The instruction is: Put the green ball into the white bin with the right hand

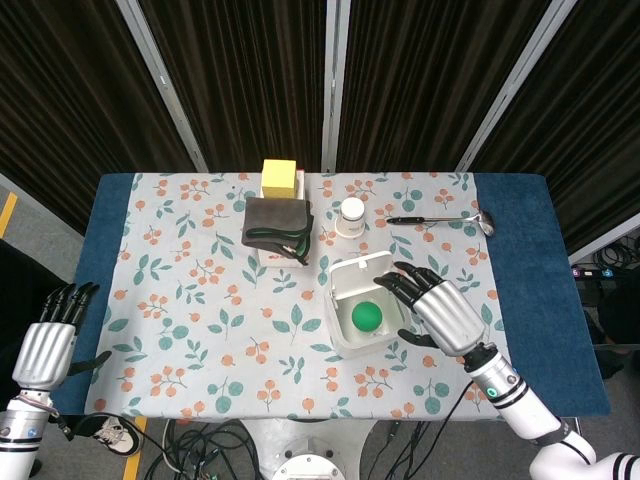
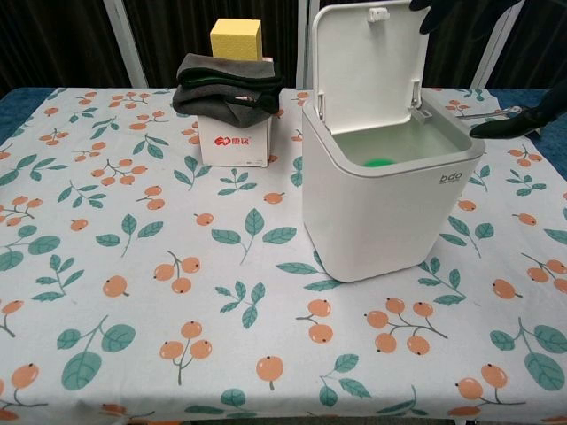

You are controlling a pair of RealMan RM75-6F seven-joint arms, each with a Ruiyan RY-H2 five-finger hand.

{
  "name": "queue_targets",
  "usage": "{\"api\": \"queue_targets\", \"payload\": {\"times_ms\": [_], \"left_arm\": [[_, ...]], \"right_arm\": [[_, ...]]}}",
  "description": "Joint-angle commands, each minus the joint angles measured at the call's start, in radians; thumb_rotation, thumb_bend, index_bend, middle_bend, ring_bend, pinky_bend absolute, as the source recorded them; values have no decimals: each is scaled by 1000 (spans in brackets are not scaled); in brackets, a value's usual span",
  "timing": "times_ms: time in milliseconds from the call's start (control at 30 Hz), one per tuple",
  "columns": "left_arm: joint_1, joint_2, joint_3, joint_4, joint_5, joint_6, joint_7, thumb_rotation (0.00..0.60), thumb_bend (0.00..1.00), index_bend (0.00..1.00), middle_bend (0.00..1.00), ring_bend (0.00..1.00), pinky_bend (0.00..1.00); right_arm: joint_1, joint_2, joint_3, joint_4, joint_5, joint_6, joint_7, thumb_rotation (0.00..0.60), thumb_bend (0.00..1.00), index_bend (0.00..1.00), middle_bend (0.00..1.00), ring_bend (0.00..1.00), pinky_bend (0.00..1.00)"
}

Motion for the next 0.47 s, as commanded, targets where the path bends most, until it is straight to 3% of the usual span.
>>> {"api": "queue_targets", "payload": {"times_ms": [33,233,367,467], "left_arm": [[1,-1,-1,-2,0,3,1,600,0,65,76,0,72],[4,1,-2,-6,0,8,2,600,0,65,76,0,72],[1,5,-5,-13,3,9,6,600,0,65,76,0,72],[3,5,-7,-16,2,16,14,600,0,65,76,0,72]], "right_arm": [[-52,23,-19,23,-23,81,28,600,0,175,226,117,267],[-220,32,-63,170,39,265,46,600,3,93,170,42,186],[-316,33,-82,274,183,268,51,600,10,0,23,0,26],[-362,6,-87,337,242,266,90,600,9,0,0,0,0]]}}
